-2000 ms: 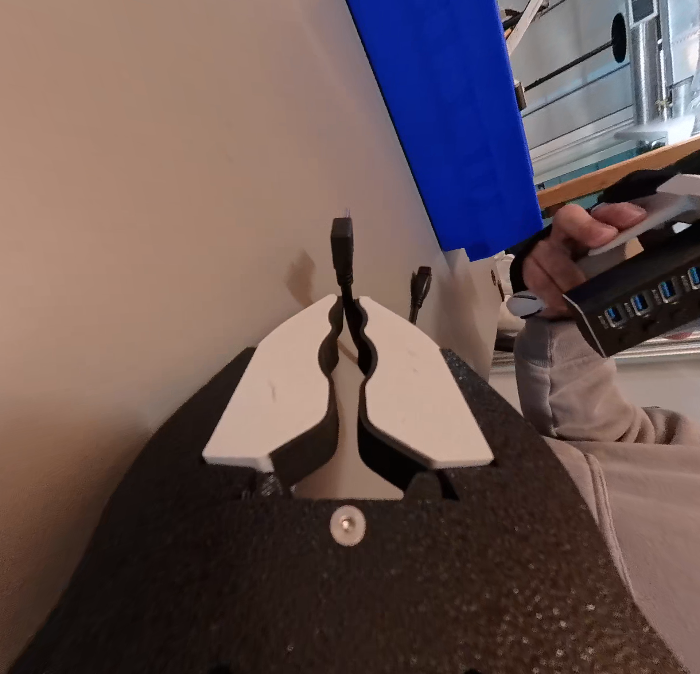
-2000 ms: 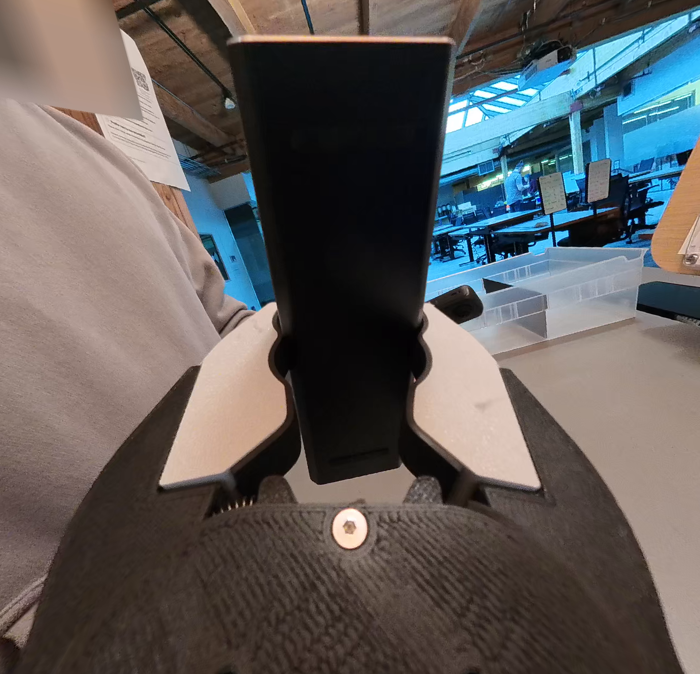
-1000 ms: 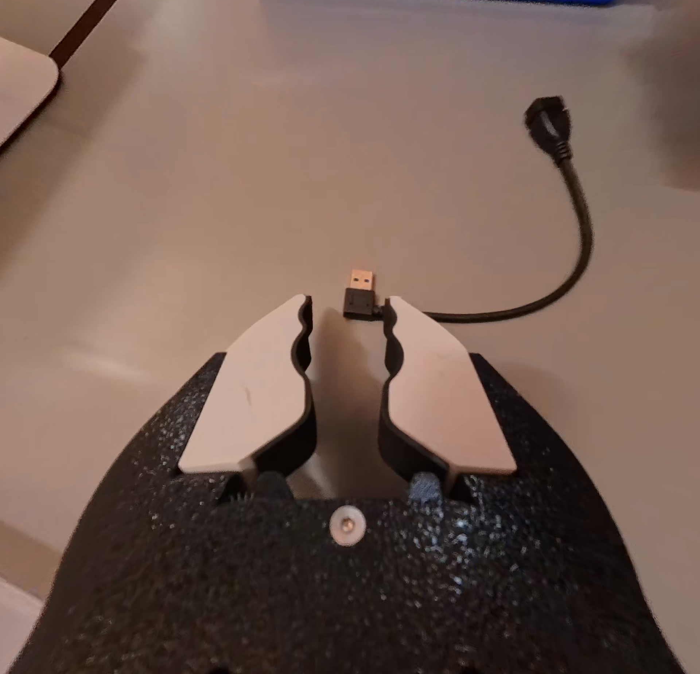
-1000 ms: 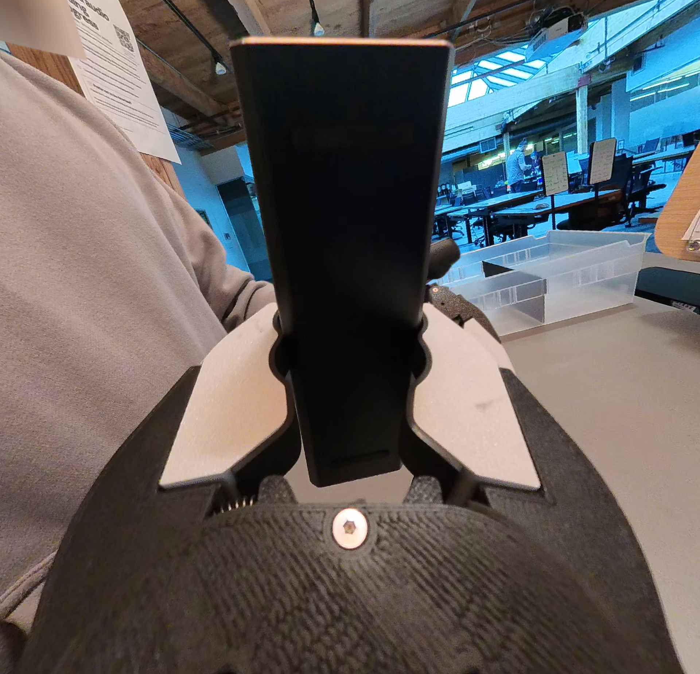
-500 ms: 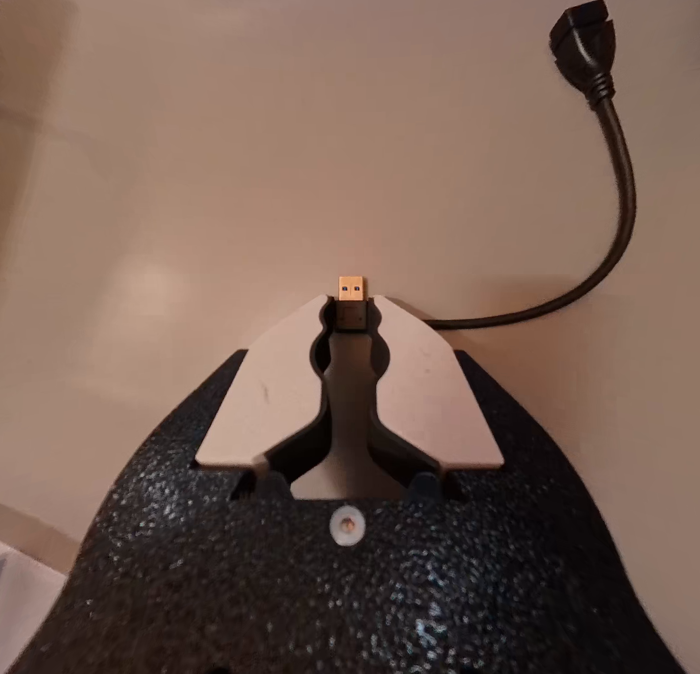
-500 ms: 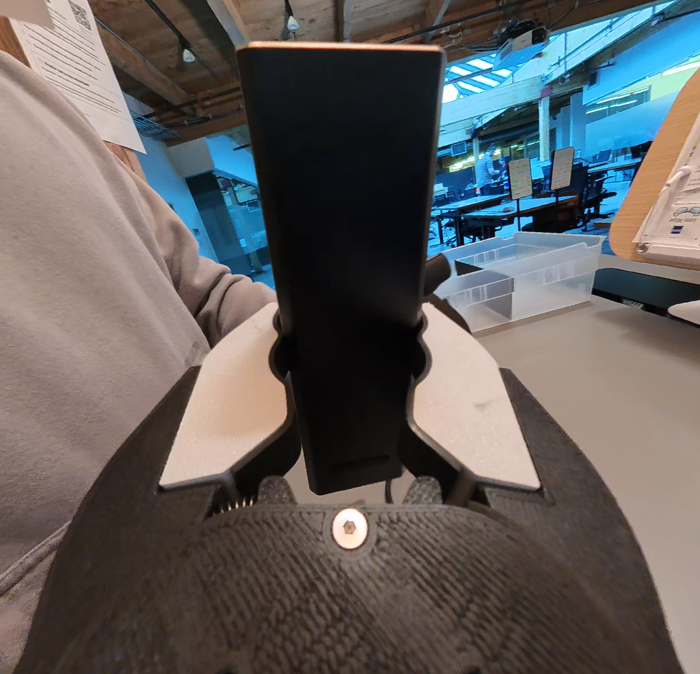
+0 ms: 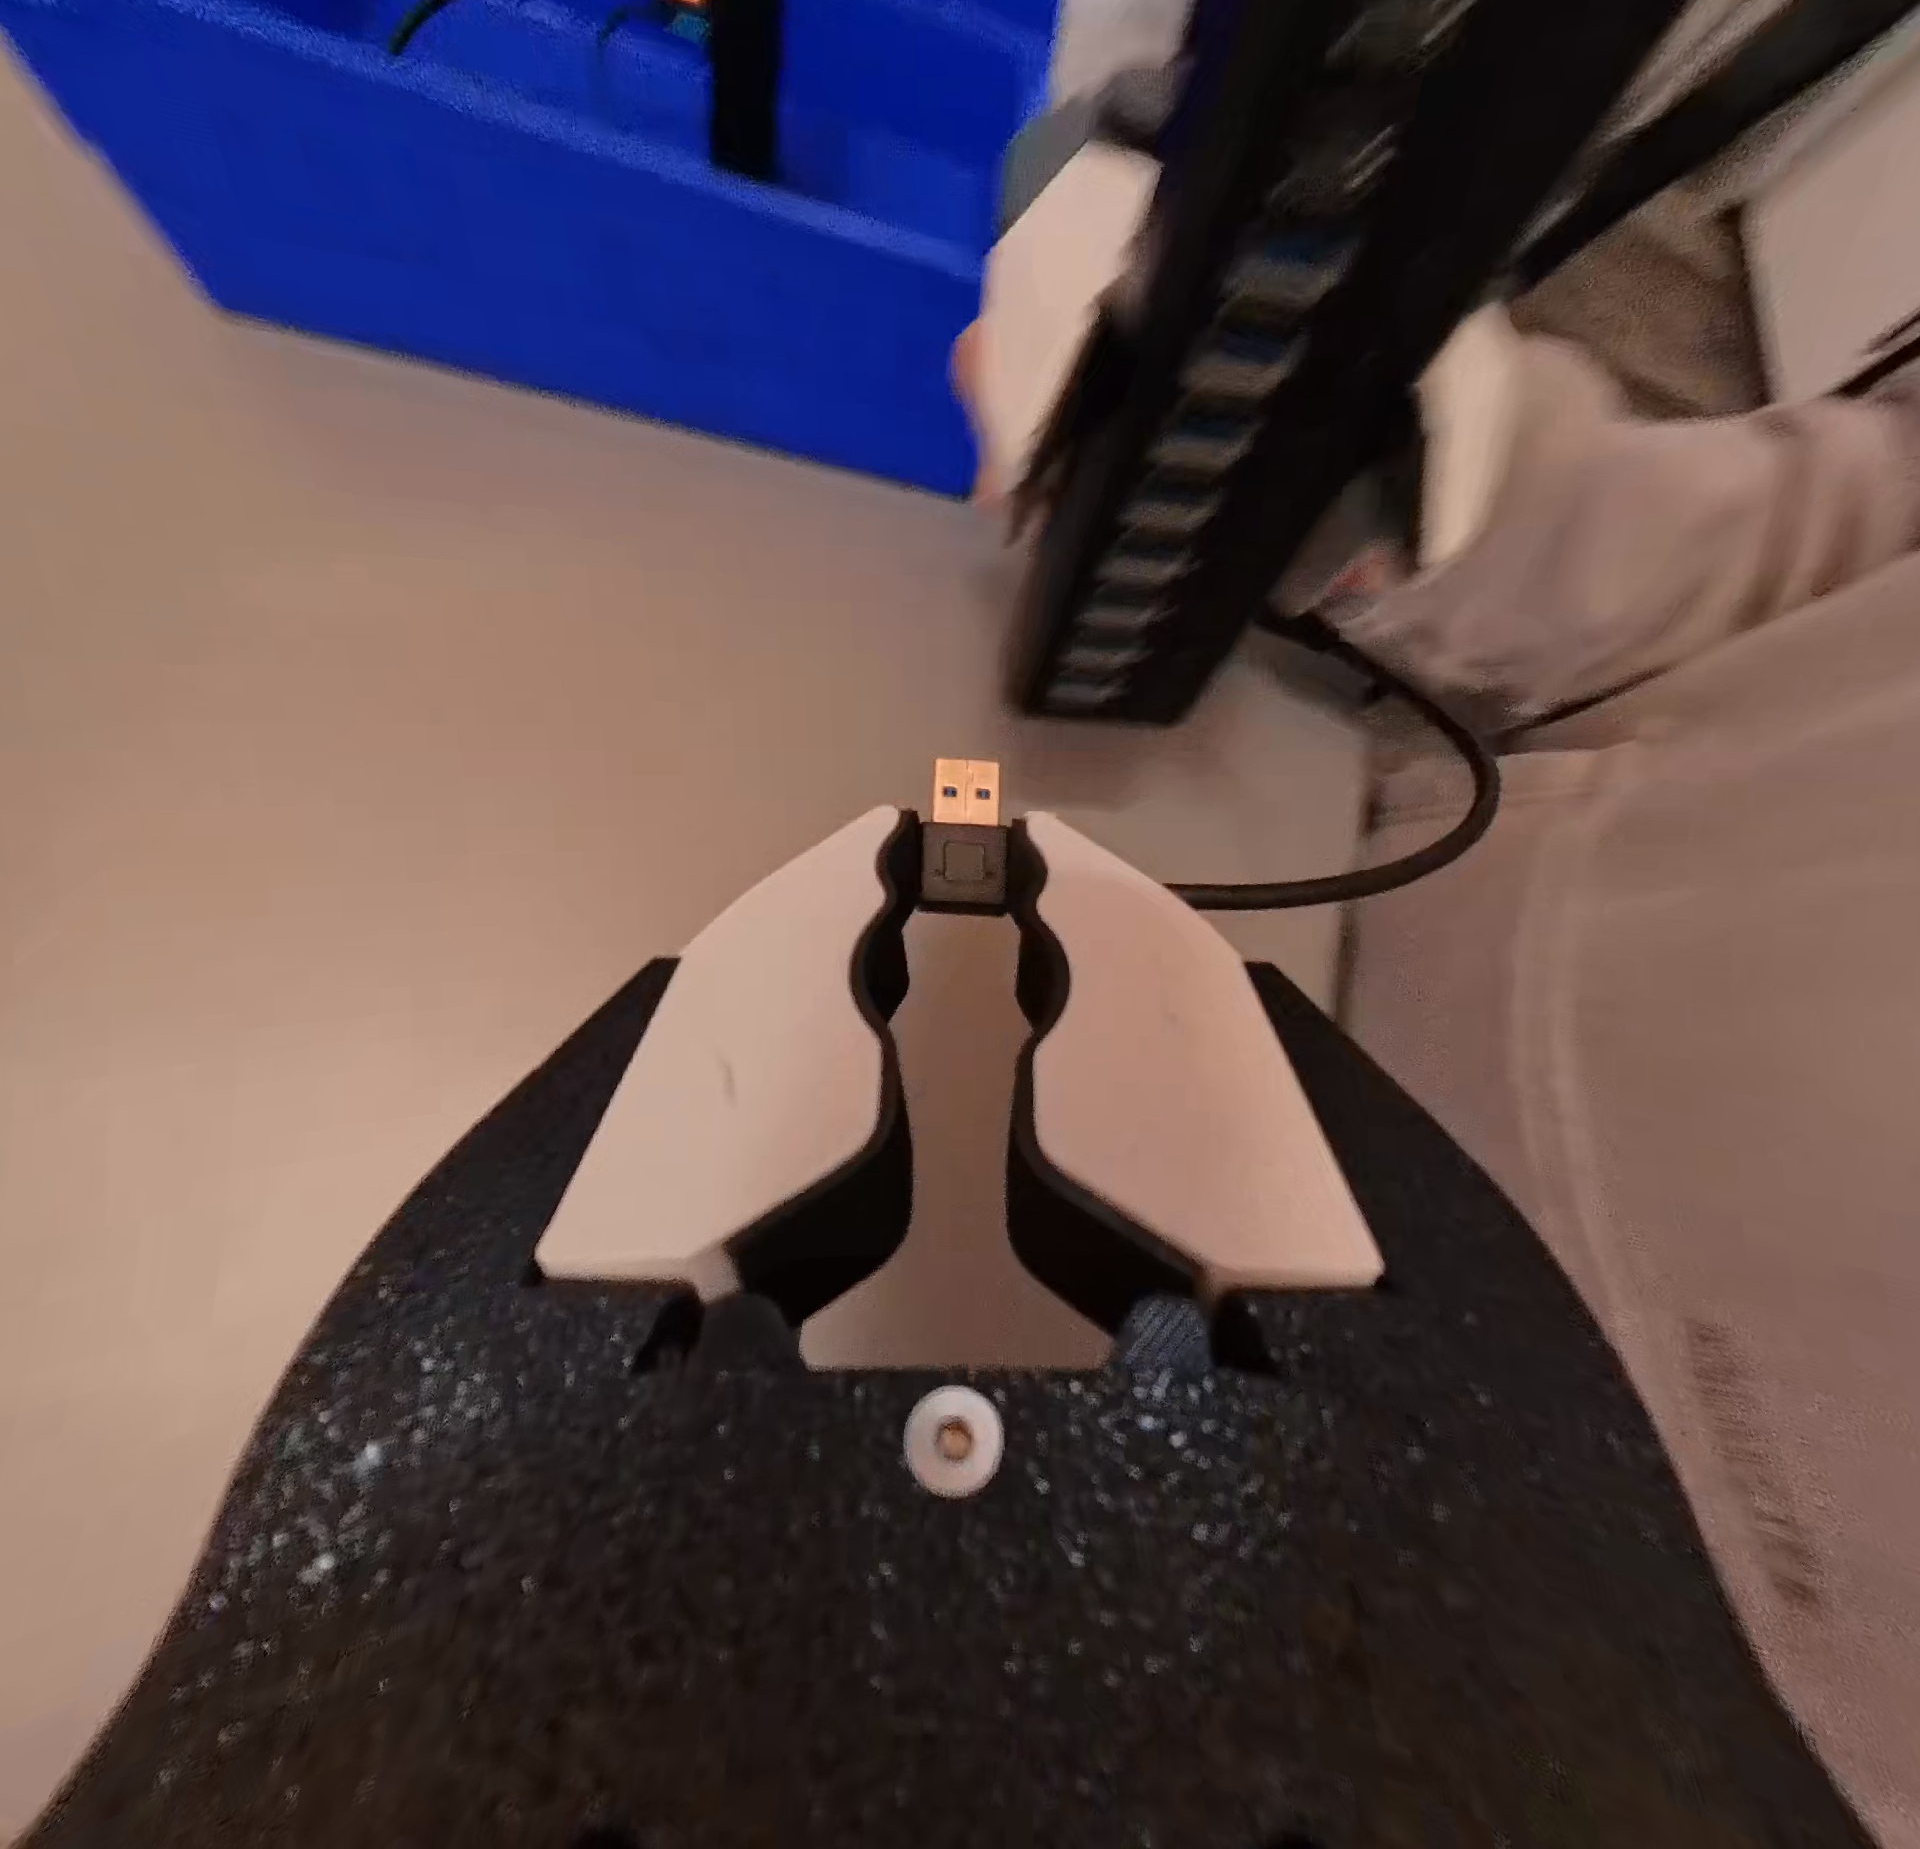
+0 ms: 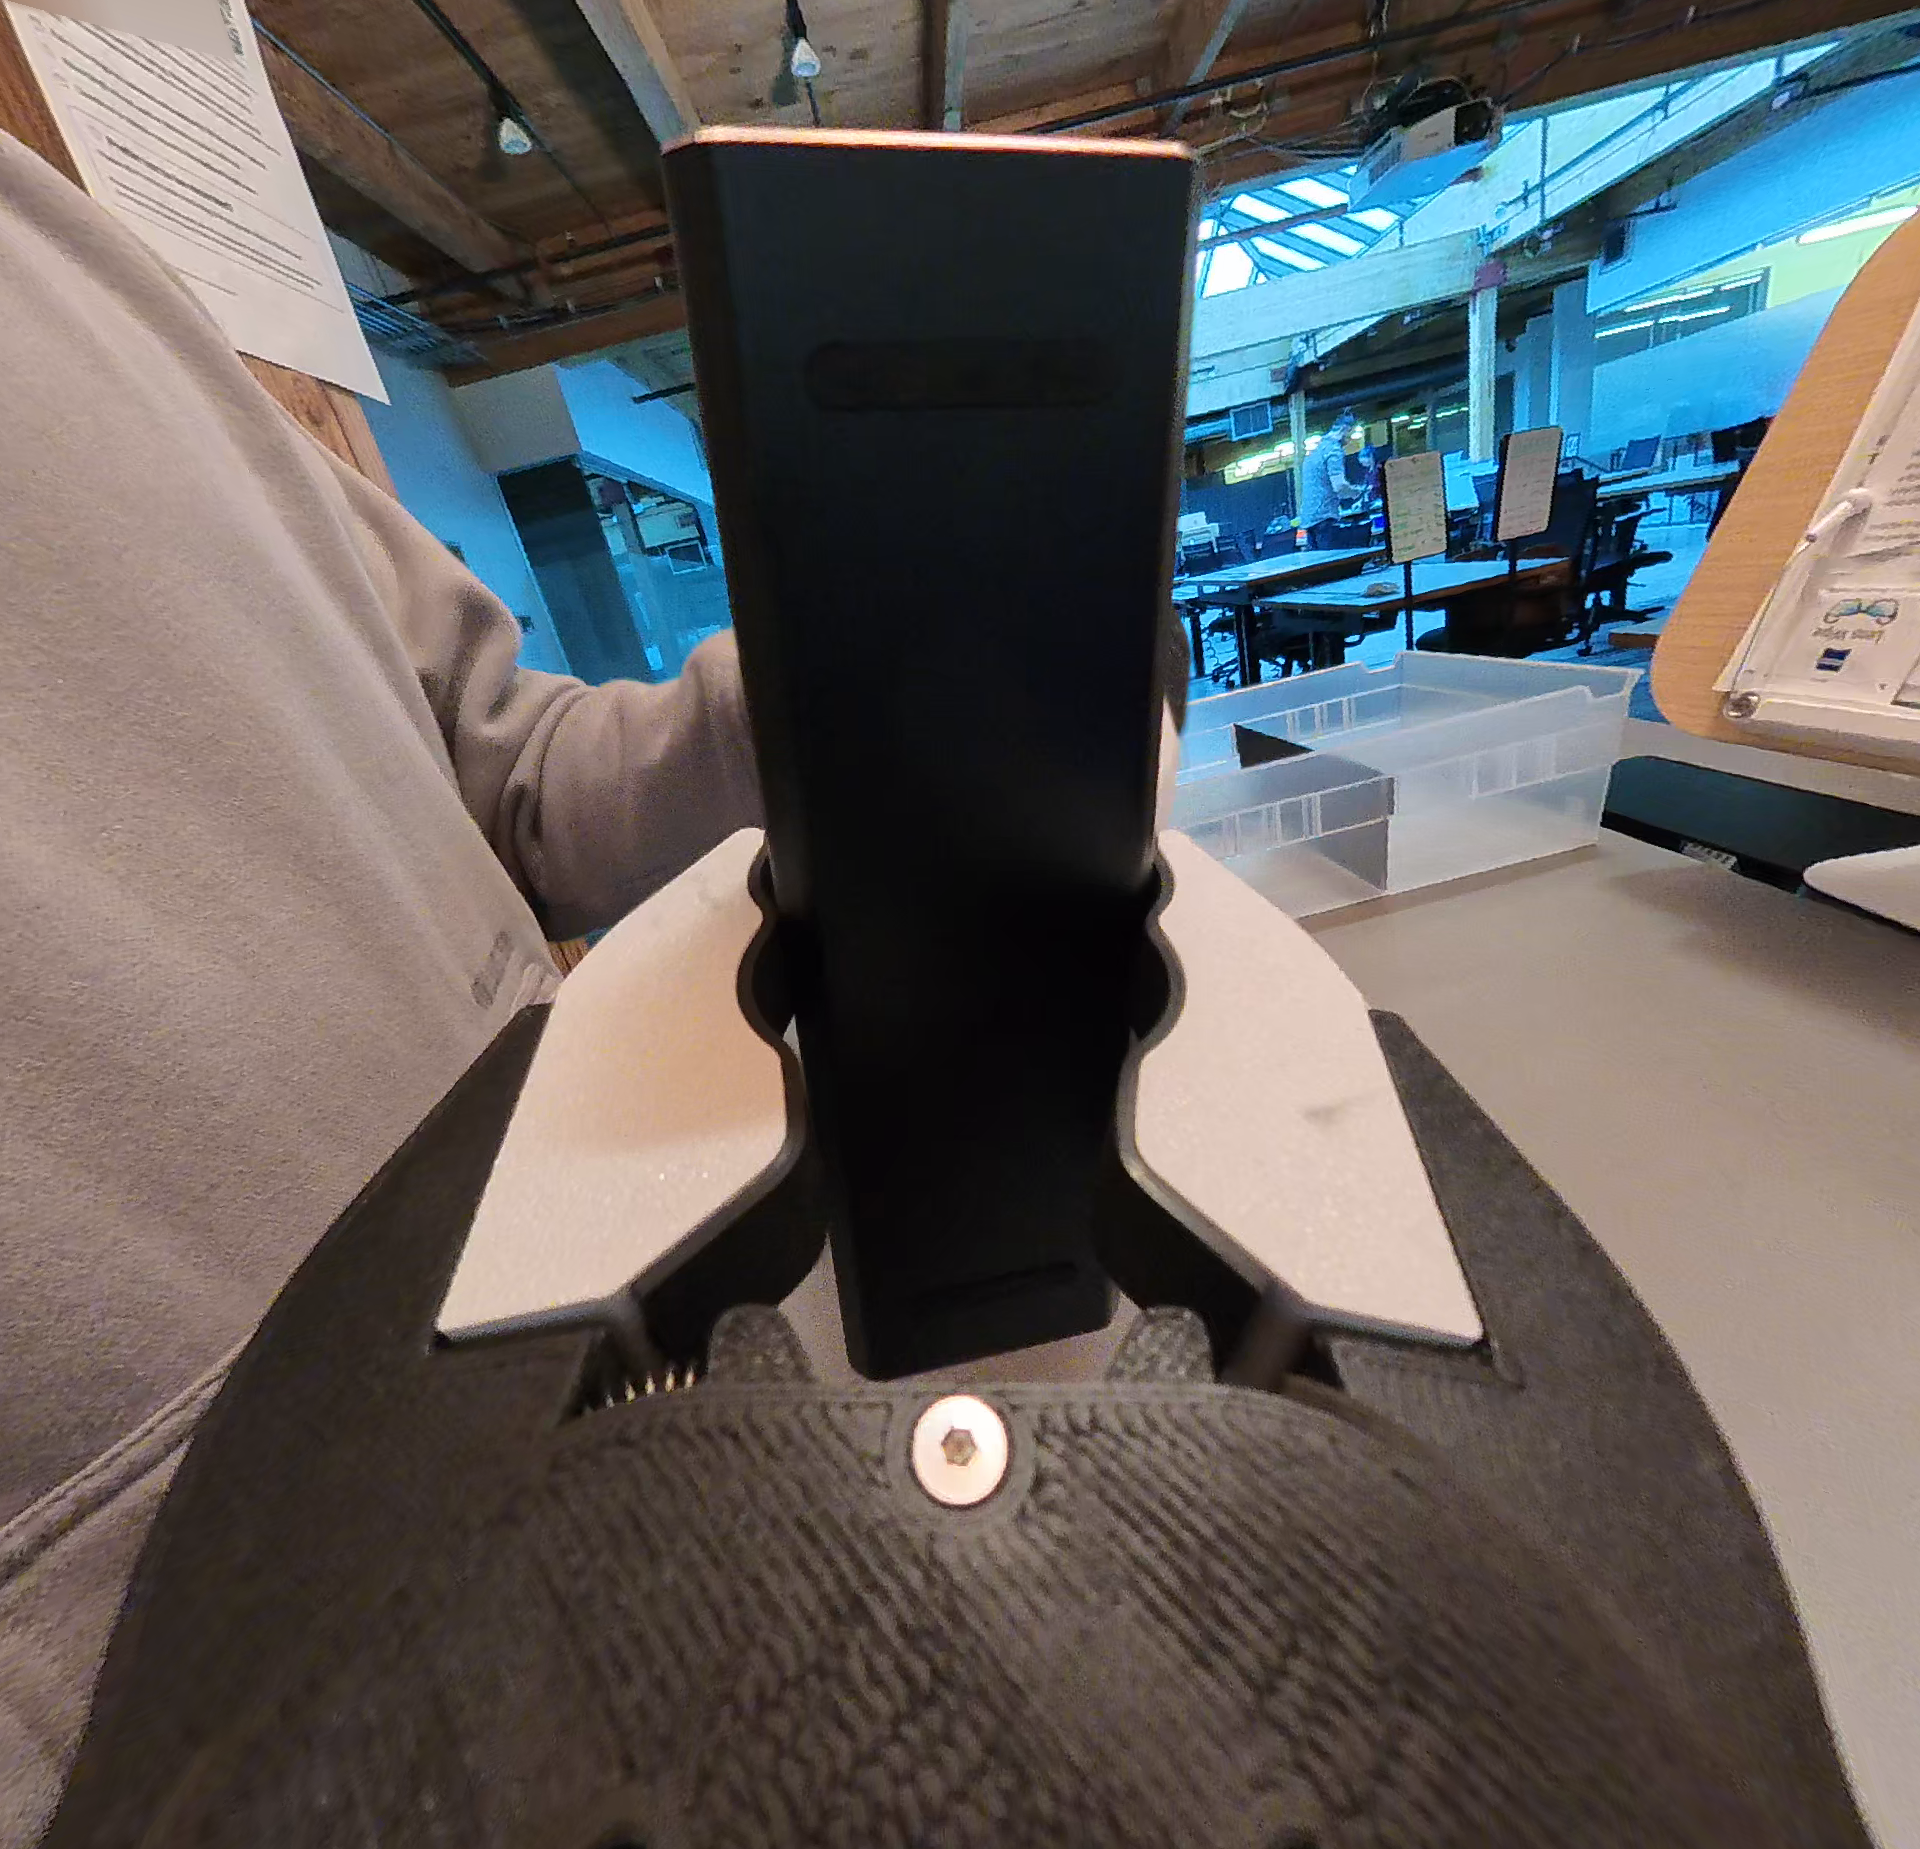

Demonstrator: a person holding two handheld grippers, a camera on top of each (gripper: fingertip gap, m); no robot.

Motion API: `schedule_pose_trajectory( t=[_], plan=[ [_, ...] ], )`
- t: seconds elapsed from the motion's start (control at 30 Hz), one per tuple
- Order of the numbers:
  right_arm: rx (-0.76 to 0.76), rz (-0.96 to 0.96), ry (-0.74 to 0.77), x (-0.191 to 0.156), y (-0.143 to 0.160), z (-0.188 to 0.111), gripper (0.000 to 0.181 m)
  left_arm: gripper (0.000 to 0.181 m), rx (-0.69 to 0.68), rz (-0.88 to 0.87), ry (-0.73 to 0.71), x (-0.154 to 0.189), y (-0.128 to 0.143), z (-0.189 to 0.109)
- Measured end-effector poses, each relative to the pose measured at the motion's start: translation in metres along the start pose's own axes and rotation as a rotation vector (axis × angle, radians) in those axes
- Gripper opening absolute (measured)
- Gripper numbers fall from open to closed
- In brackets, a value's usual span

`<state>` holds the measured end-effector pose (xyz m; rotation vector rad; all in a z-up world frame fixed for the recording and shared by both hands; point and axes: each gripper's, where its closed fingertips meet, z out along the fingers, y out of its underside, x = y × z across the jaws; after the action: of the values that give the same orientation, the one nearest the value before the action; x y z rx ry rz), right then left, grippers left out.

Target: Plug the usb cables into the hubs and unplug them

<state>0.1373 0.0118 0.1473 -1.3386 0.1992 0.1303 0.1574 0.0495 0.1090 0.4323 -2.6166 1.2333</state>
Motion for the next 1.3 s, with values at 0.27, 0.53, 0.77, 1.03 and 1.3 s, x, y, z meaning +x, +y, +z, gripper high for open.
schedule_pose_trajectory(
  t=[0.27,0.53,0.77,1.03,1.3],
  plan=[
    [-0.003,-0.028,0.007,0.0,-0.001,0.004,0.066,0.016,-0.047,-0.018,0.014,0.025,-0.032,0.006],
    [-0.034,-0.043,0.011,-0.001,0.005,0.011,0.067,0.016,-0.032,-0.065,0.017,0.03,-0.036,0.014],
    [-0.063,-0.054,0.045,0.003,0.009,0.013,0.065,0.016,-0.041,-0.083,-0.025,0.029,-0.033,0.015],
    [-0.075,-0.026,0.04,0.004,0.014,0.014,0.065,0.016,-0.085,-0.034,-0.06,0.029,-0.032,0.016],
    [-0.153,-0.036,0.036,0.004,0.022,0.018,0.065,0.015,-0.129,0.072,-0.099,0.027,-0.031,0.016]
  ],
)
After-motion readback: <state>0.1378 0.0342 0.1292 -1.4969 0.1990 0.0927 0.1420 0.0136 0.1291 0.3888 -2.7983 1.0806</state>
